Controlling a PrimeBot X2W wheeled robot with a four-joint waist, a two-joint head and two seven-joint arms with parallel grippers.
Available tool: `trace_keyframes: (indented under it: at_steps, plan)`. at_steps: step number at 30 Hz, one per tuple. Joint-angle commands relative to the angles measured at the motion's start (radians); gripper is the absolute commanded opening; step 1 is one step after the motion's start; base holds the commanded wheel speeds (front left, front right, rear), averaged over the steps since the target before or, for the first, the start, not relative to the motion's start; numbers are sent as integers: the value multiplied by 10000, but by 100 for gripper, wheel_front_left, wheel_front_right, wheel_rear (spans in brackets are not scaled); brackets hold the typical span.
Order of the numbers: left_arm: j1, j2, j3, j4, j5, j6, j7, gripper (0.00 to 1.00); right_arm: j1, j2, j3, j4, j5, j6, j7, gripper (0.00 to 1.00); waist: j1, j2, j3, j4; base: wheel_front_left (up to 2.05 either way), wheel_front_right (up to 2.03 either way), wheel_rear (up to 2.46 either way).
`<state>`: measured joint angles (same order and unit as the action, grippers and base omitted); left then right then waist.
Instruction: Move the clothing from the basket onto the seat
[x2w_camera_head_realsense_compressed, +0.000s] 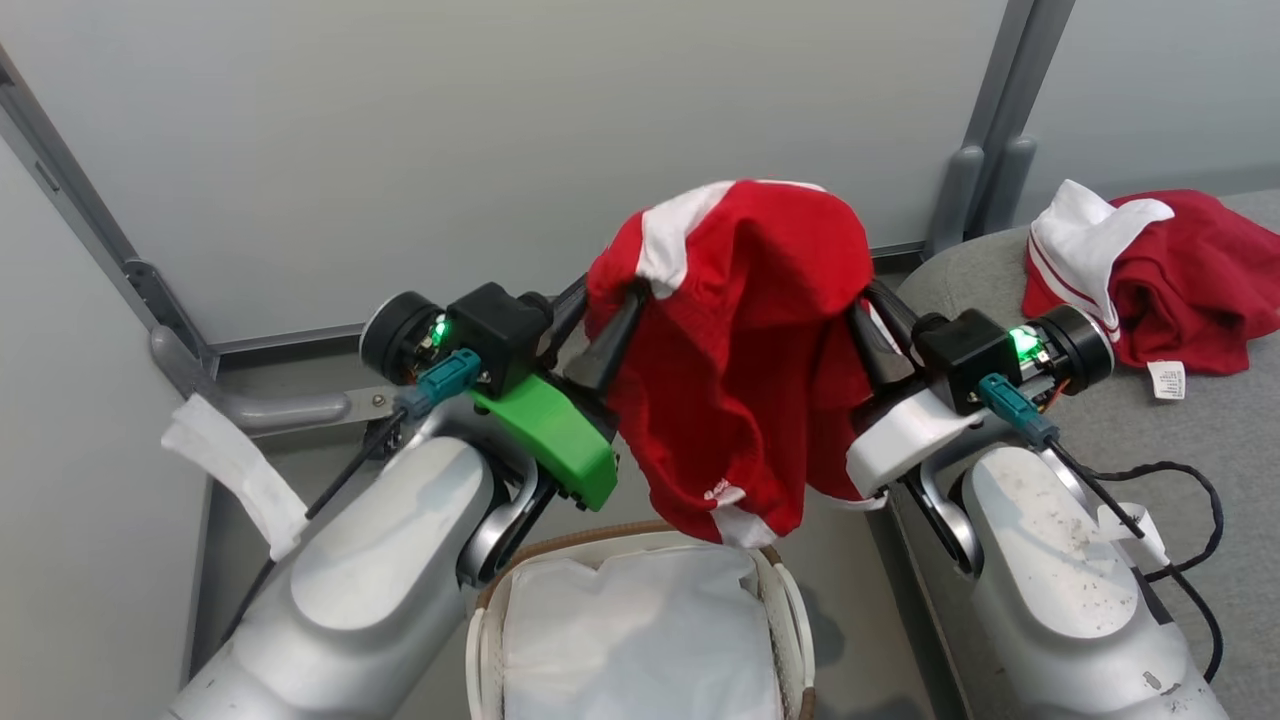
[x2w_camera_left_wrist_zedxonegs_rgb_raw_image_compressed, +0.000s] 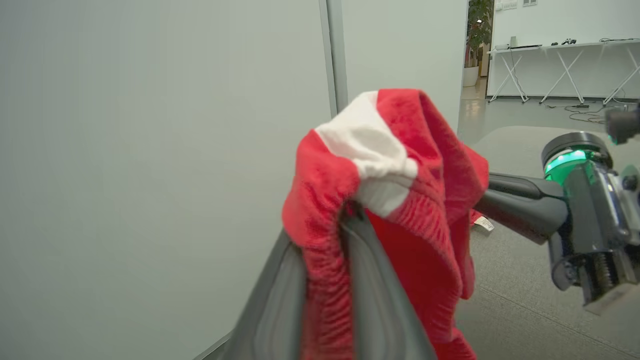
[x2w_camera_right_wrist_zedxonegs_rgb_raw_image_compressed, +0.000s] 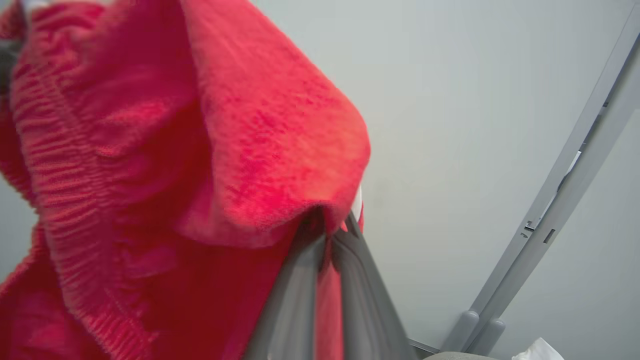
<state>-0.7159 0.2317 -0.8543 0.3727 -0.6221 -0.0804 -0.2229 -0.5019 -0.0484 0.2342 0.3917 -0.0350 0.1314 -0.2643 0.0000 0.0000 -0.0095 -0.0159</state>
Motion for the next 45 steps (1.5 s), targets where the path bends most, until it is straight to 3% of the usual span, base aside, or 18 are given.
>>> trace_keyframes:
  at_steps: [1, 9, 20, 32, 45]
  plan:
    - [335, -46, 63, 127, -108, 61, -126, 100, 5, -37, -118, -101, -42, -14, -4, 0, 0, 0, 21, -11, 0, 0, 0]
    - [1564, -464, 529, 881, -322, 36, -432, 100, -49, -38, -671, -403, -251, -14, -4, 0, 0, 0, 131, -51, 0, 0, 0]
    - [3305, -1197, 1795, 1159, 464, -341, -414, 100, -206, -38, -1357, -861, -532, -14, -4, 0, 0, 0, 323, -280, 0, 0, 0]
    - [3838, -1524, 2640, 1248, 1210, -506, -414, 100, 29, -37, -1840, -995, -704, -14, -4, 0, 0, 0, 464, -590, 0, 0, 0]
    - [3788, -1648, 2533, 662, 1662, -523, -412, 100, -136, -37, -2163, -1167, -587, -14, -4, 0, 0, 0, 1060, -2116, 0, 0, 0]
